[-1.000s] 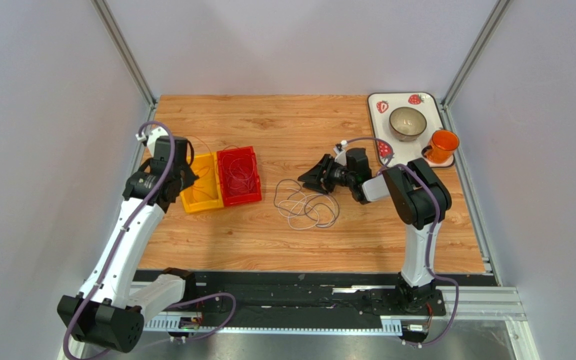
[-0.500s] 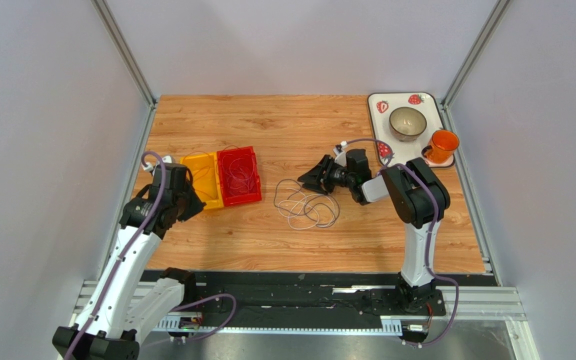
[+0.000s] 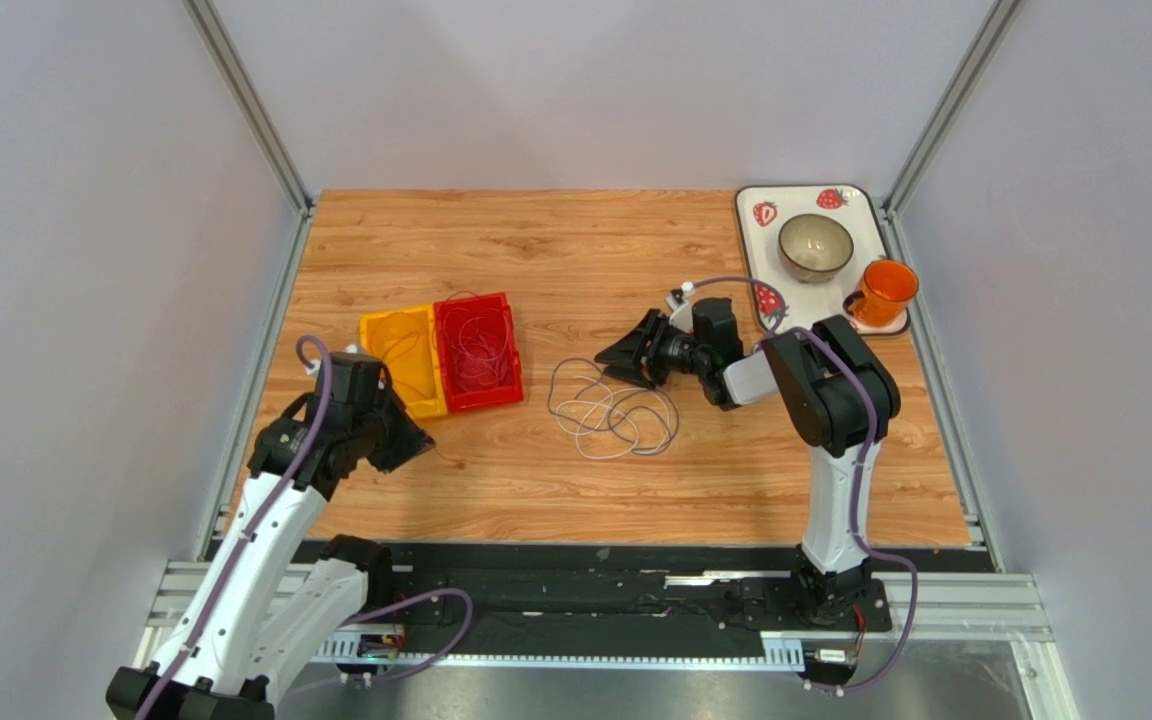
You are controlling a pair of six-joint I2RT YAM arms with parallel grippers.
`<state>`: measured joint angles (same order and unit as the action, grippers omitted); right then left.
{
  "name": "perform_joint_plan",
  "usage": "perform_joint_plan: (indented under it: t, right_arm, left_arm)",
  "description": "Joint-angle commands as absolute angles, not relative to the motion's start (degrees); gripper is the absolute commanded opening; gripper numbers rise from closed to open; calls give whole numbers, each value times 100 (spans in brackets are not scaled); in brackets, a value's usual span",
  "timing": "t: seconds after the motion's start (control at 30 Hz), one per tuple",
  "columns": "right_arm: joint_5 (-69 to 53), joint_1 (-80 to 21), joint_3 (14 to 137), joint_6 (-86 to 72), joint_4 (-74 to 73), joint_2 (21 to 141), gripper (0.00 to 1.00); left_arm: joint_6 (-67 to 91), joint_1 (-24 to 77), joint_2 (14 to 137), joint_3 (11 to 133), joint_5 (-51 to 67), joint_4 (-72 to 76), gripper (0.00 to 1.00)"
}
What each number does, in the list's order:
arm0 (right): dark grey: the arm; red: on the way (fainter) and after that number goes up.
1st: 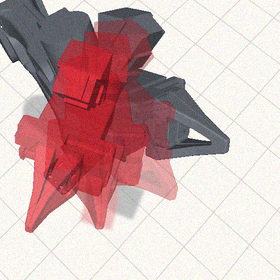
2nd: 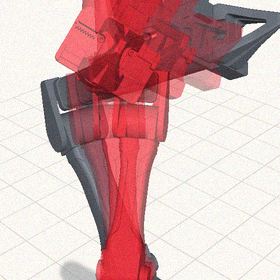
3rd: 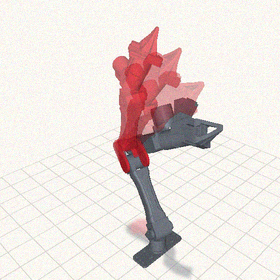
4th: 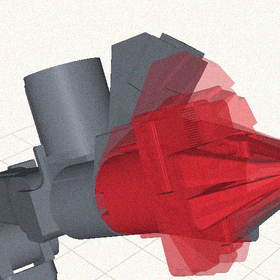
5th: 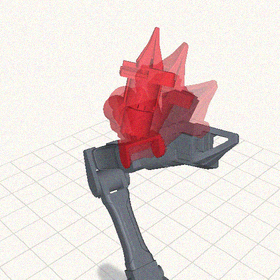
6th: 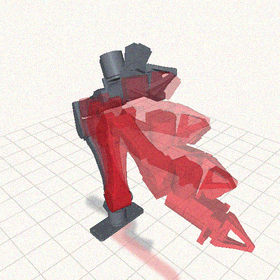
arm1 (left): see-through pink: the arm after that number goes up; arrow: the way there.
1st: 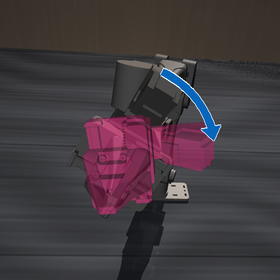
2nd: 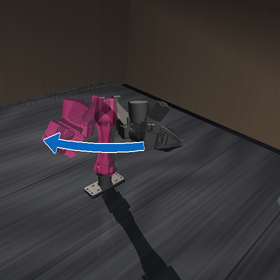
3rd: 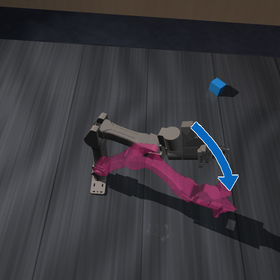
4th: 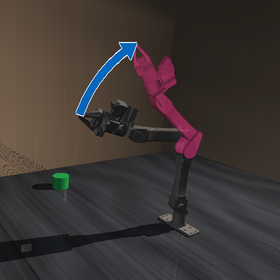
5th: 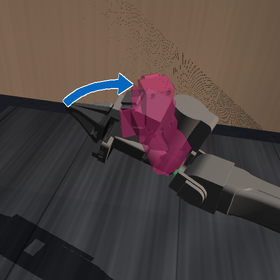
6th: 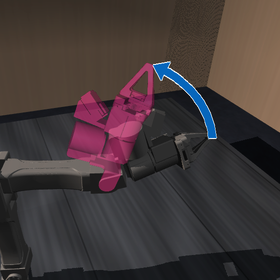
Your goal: Untangle the cables
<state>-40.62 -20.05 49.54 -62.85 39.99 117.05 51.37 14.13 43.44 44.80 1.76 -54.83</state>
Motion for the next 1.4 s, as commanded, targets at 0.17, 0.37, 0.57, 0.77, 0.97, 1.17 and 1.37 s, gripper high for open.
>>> perform_joint_plan:
  t: [0.17,0.37,0.57,0.77,0.97,1.17,1.37]
  right_arm:
    - [-4175,-1978,4931,-6381,4359,11786,45]
    - [-4175,-1978,4931,-6390,4377,11786,45]
    - [-4201,-1978,4939,-6407,4386,11795,45]
    - [-4245,-1951,4957,-6460,4447,11848,45]
    - [-4324,-1925,4948,-6592,4614,11935,45]
    - [-4403,-1881,4948,-6776,4843,12032,45]
    - [-4474,-1872,4939,-6908,5036,12111,45]
  left_arm:
    - [5151,1450,4367,4919,-26,-5641,0]
    - [4685,1293,5149,5431,-720,-5336,0]
    - [4298,625,6116,5528,-475,-4440,0]
    - [3929,369,6977,6037,-544,-4034,0]
    - [3604,352,7725,6503,-1220,-3982,0]
    - [3436,352,8322,6601,-1652,-3964,0]
    - [3665,360,8762,6319,-1837,-3569,0]
